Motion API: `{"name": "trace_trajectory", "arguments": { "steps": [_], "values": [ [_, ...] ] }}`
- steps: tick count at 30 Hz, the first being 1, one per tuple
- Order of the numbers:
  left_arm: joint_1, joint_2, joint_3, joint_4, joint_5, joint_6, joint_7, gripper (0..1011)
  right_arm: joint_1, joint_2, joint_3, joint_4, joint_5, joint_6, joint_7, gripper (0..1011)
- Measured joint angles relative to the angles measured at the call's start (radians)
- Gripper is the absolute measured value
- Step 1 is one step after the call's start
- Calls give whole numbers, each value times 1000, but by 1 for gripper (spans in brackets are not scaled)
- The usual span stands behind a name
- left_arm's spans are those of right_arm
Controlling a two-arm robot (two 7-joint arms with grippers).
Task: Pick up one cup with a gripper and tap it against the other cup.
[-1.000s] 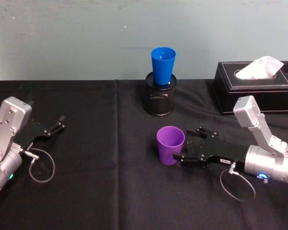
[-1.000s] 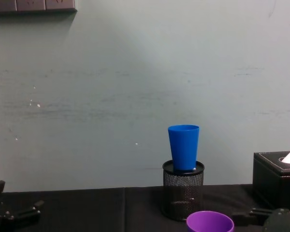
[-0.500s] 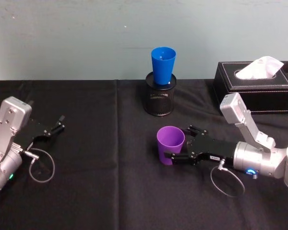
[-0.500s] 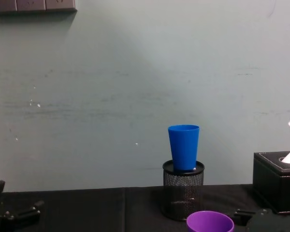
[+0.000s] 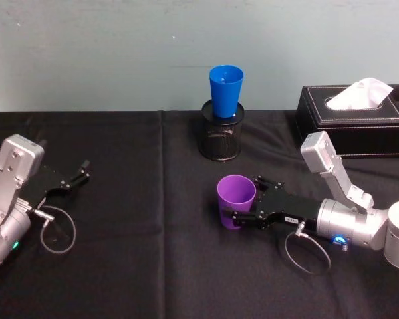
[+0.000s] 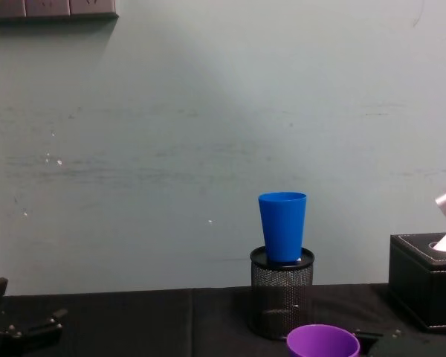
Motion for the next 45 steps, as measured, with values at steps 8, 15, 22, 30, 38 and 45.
{"name": "trace_trajectory", "arguments": {
  "steps": [8,15,22,30,38,45],
  "values": [
    [0,0,0,0,0,0,0,1000,-6,-9,4,3,5,-13,-1,778],
    [0,0,0,0,0,0,0,1000,-8,-9,13,4,14,-13,-3,735],
    [0,0,0,0,0,0,0,1000,-11,-3,27,-25,13,-8,-30,723],
    [0,0,0,0,0,0,0,1000,-1,5,41,-59,-8,5,-68,723],
    [0,0,0,0,0,0,0,1000,31,7,65,-83,-17,26,-92,723],
    [0,0,0,0,0,0,0,1000,36,10,73,-116,0,56,-88,723]
  ]
}}
